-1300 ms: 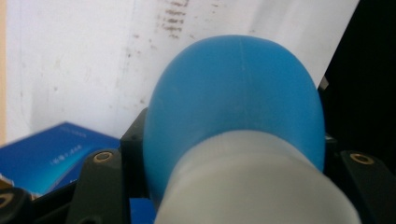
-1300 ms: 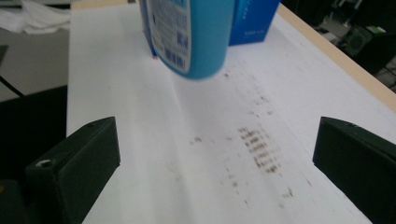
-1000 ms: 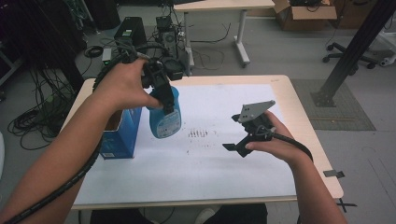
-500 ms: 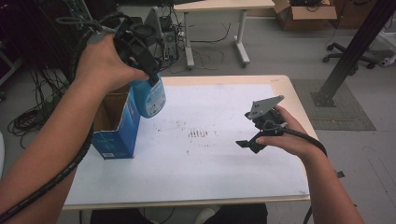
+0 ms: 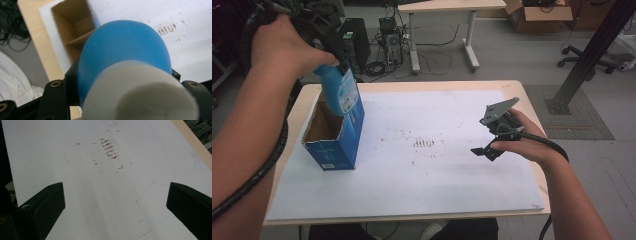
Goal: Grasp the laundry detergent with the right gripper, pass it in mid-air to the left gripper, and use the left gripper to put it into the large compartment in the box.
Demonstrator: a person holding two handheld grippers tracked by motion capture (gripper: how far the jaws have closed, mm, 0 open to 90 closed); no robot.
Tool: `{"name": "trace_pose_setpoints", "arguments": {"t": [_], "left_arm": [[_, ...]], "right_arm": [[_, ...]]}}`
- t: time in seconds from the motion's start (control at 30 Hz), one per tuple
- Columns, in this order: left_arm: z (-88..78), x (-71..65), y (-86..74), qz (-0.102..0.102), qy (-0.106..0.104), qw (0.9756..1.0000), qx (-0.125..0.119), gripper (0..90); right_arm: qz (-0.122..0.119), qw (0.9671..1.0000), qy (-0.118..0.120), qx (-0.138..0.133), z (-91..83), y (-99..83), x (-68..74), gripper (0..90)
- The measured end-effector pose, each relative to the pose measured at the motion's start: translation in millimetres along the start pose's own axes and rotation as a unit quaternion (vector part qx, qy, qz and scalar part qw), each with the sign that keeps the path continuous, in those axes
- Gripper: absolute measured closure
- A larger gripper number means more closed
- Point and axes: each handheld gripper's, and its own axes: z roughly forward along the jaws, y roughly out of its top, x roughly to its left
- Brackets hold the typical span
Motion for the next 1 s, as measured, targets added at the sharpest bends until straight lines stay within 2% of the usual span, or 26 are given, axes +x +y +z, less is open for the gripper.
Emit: {"name": "trace_pose_setpoints", "arguments": {"t": [0.1,0.23,0.4,0.53,0.7,1.0], "left_arm": [[-1.9,16.1,-2.9,-0.034,0.008,0.9993,0.009,38.9],[2.6,31.3,-6.9,-0.066,0.016,0.9974,0.025,38.9],[9.4,45.8,-11.3,-0.103,0.003,0.9941,0.032,38.9],[14.7,52.6,-13.8,-0.121,-0.001,0.9920,0.034,38.9],[21.1,53.9,-14.9,-0.127,0.003,0.9912,0.036,38.9],[42.5,54.6,-15.9,-0.122,-0.010,0.9915,0.043,38.9]], "right_arm": [[-0.001,1.0000,0.001,0.005,-1.5,-1.0,-0.4,1.8],[0.003,1.0000,-0.001,0.008,-4.4,-3.3,-1.9,1.9],[0.004,0.9999,-0.003,0.012,-6.3,-5.3,-2.0,1.9],[0.005,0.9999,-0.002,0.012,-7.8,-5.9,-1.5,1.9],[0.004,0.9999,-0.004,0.010,-9.8,-6.9,-1.3,1.9],[0.009,0.9999,-0.006,0.006,-8.8,-11.1,-0.8,1.9]]}}
